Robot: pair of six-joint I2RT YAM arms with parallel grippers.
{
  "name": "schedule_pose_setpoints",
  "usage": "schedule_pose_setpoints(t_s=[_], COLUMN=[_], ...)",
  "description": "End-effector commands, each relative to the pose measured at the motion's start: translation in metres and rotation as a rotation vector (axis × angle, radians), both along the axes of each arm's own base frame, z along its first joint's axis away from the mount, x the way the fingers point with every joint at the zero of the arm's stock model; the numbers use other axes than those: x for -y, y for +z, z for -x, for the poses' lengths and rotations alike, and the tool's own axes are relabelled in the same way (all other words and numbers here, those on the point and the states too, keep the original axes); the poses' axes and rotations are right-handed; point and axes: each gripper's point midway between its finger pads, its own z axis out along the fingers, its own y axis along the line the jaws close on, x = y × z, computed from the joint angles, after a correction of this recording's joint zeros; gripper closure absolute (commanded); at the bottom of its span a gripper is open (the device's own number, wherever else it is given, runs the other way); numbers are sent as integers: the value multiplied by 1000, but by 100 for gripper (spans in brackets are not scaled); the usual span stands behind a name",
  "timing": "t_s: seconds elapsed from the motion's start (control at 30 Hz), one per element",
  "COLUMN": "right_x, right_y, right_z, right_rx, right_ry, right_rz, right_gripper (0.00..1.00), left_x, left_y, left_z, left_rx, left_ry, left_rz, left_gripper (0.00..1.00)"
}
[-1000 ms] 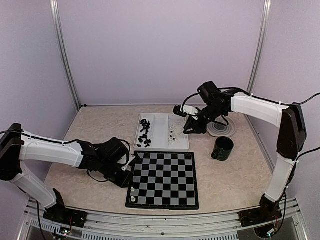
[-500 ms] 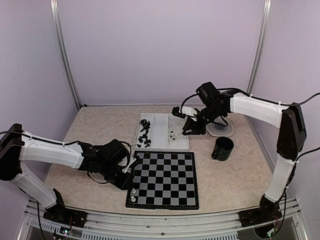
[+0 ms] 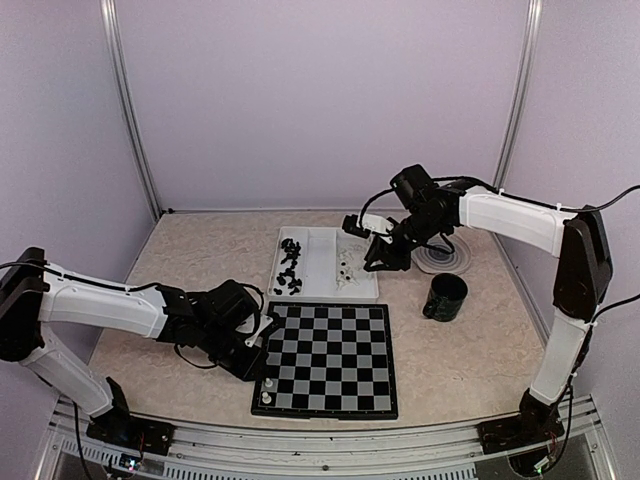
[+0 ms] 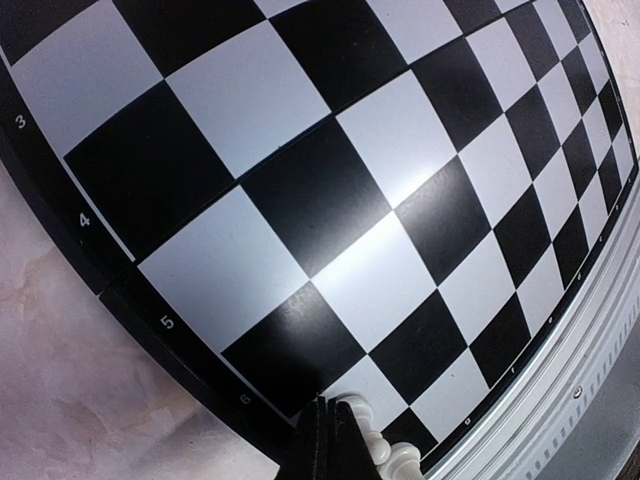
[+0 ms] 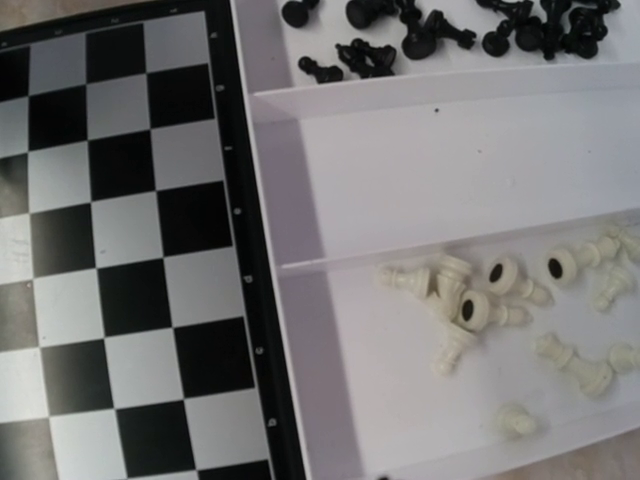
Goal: Set up the chess pieces on the board
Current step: Move the pawn to a2, then pick up the pawn from the storage box.
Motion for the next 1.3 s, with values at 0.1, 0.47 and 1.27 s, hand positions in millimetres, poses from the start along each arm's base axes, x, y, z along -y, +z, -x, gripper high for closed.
schedule_pose_setpoints(t_s=[0.1, 0.47, 1.27], right_x=[0, 35, 21], right_y=[1, -26, -115], right_z=[4, -49, -104], right_rx=[8, 89, 29], right_ry=[0, -92, 35], right_rz=[12, 192, 474], right_gripper=[74, 69, 69], left_x=[-8, 4, 1], left_y=[10, 150, 190], left_z=[-16, -143, -268], left_rx=[64, 454, 615], left_ry=[32, 155, 338], left_rz=[-46, 72, 277], left_gripper=[100, 50, 29])
